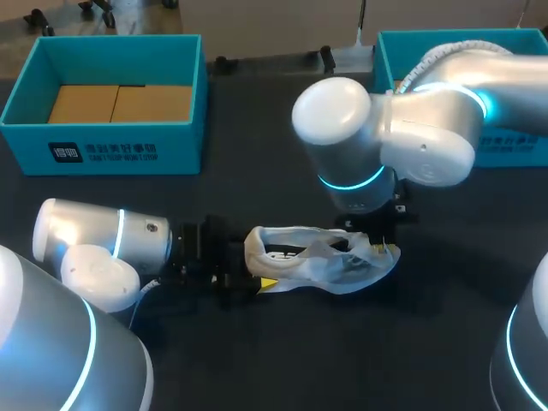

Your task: Take the shoe out of the shoebox, open the shoe tongue, remove and reinsert the insole, then place the shoe into the shoebox

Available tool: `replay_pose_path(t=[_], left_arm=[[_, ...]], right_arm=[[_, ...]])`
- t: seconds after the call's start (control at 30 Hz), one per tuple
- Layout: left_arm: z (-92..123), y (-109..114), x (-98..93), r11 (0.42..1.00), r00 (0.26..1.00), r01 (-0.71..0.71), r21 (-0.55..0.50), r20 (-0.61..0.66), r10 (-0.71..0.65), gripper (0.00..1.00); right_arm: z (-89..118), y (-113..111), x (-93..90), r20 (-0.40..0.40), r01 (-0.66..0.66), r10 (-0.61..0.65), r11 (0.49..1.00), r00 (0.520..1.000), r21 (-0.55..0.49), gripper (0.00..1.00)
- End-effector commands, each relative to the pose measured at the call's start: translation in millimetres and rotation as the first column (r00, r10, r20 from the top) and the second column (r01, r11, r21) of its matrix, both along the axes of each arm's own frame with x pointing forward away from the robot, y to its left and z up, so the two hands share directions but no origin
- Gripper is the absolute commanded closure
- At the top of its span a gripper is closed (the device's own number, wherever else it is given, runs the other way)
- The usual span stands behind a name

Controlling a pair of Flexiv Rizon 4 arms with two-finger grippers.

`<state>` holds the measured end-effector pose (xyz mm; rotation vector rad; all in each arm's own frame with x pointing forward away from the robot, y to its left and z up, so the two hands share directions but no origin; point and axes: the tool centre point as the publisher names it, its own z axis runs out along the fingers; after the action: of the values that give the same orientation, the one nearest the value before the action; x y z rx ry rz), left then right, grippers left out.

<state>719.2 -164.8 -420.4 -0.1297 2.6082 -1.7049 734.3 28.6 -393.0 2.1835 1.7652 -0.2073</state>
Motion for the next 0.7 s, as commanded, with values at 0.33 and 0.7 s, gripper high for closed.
replay_pose_path(t=[0.33,0.7], left_arm=[[-2.5,1.2,0.3,1.000,1.000,0.001,0.006,-0.001,-0.001,1.00],[-2.5,1.2,0.3,1.000,1.000,0.001,0.006,-0.001,-0.001,1.00]], right_arm=[[14.6,-6.5,-0.1,0.016,0.018,-0.018,0.999,1.000,-0.028,0.00],[49.7,6.3,7.0,0.074,-0.008,0.014,0.997,0.997,-0.076,0.00]])
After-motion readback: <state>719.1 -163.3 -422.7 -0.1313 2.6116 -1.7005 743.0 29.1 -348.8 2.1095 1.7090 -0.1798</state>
